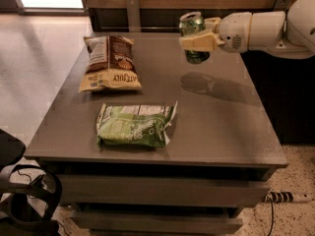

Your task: Place green can upright

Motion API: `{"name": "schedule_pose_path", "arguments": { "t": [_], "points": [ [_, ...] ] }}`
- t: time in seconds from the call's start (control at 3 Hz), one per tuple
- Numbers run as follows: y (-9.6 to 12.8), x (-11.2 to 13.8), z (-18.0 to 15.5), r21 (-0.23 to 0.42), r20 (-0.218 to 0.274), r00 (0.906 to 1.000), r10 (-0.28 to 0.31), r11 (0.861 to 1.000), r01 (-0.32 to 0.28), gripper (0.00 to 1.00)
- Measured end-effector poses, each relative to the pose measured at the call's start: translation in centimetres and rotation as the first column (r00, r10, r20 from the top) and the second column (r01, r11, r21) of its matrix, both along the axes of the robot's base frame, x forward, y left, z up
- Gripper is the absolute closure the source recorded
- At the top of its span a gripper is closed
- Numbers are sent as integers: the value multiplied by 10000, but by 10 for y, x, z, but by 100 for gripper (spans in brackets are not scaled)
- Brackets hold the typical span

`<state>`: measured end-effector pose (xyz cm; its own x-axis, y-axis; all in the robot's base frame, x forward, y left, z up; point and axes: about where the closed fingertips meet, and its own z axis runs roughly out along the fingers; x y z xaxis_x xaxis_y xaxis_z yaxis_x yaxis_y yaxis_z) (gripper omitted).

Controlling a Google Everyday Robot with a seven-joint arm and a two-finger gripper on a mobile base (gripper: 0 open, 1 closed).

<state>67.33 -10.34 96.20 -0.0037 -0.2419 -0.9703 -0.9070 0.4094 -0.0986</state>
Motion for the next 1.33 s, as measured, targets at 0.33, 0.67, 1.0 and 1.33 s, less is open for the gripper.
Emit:
{"name": "schedule_pose_path", "arguments": {
  "t": [0.33, 0.67, 1.0, 1.33],
  "points": [
    [7, 1, -10, 492, 197, 9998, 73, 9988, -82, 100],
    [17, 9, -28, 1064, 452, 9987, 238, 9939, -285, 100],
    [17, 14, -45, 1400, 694, 9972, 284, 9894, -379, 100],
    [9, 18, -60, 1598, 1005, 9946, 246, 9863, -405, 100]
  ]
}}
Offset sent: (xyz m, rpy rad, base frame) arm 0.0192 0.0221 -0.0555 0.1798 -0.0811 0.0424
